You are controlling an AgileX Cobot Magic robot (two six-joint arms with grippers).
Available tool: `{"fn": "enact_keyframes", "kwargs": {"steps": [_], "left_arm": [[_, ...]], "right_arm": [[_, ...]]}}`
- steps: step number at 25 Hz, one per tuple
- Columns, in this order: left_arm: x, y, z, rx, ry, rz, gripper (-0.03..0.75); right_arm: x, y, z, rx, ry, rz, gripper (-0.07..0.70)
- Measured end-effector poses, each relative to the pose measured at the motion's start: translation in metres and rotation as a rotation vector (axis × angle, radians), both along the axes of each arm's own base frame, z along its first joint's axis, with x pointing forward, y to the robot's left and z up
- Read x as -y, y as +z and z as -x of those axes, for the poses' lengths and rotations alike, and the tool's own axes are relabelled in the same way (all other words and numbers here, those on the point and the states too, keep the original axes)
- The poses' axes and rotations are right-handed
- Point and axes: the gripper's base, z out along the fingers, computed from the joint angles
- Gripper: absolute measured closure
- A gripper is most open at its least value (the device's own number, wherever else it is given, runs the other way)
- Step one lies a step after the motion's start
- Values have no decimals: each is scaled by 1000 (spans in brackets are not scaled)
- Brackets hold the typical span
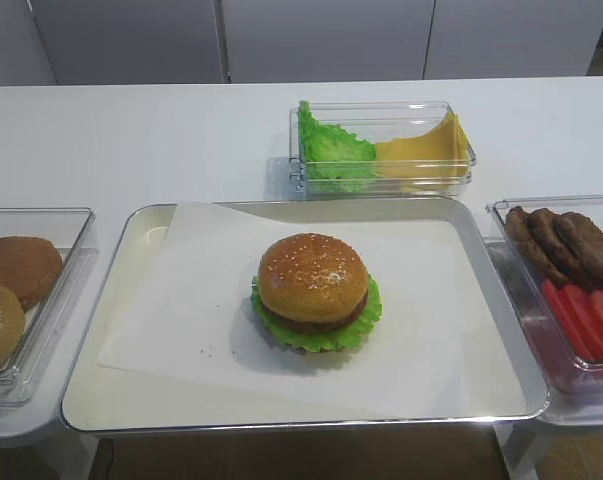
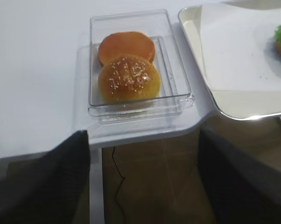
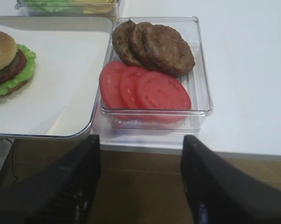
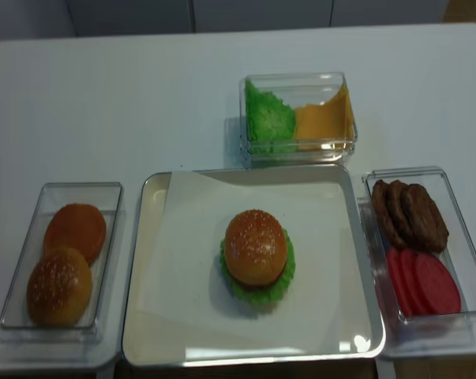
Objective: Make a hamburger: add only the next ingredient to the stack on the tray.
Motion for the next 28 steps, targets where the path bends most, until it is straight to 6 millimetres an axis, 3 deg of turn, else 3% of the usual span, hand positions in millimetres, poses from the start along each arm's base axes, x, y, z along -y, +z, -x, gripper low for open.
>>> {"fn": "enact_keyframes", "kwargs": {"steps": [8,28], "left_arm": [[4,-22,-17,-31,-20,19,210],[6,-23,-18,-24,-34,32,224]], "right_arm": [[0,0,0,0,0,0,200],[0,0,0,0,0,0,200]]}}
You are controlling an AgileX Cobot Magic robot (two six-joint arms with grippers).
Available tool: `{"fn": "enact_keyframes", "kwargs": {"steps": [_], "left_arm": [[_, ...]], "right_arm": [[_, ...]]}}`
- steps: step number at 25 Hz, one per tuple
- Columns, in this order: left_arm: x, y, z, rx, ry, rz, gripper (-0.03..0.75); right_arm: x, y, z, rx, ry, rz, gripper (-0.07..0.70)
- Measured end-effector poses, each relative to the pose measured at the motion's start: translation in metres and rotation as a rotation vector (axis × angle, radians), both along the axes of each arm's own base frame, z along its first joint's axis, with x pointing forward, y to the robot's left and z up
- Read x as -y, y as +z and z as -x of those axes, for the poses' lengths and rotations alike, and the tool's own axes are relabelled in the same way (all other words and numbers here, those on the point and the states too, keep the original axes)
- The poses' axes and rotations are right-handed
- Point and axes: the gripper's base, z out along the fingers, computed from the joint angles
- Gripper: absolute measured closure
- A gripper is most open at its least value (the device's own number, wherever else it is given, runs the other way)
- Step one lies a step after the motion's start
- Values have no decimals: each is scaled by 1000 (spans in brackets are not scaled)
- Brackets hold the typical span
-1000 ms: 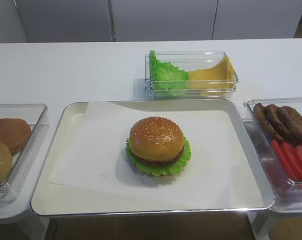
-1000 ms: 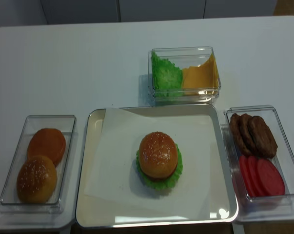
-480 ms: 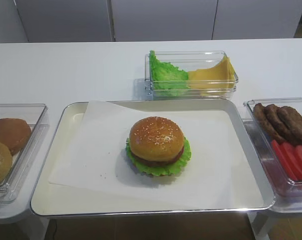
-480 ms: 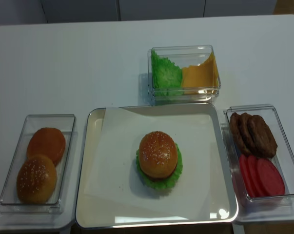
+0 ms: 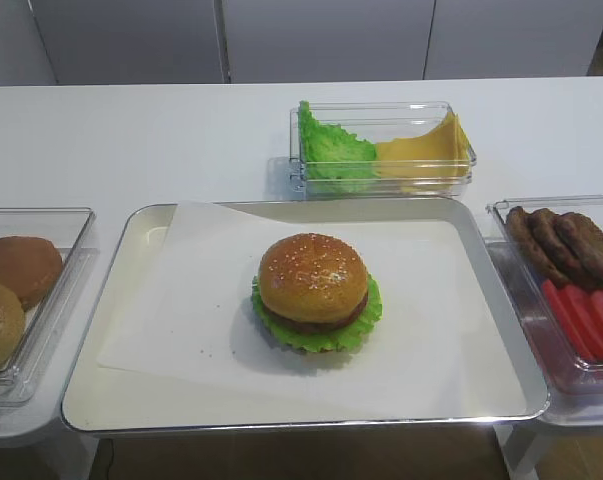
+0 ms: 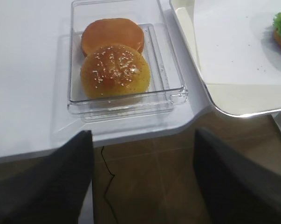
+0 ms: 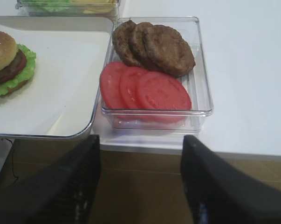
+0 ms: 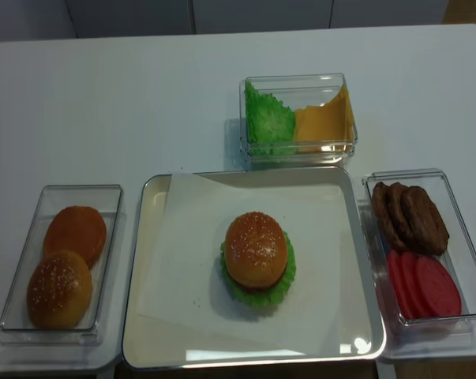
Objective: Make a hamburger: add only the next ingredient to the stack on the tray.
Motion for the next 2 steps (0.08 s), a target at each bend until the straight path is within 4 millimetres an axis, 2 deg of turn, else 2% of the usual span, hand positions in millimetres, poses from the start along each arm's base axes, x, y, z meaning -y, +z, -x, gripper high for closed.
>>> {"fn": "enact_keyframes", "kwargs": {"steps": [2], "left_arm": [[0,0,0,0,9,0,224]], "right_arm": [[0,0,0,0,-1,-2,200]]}}
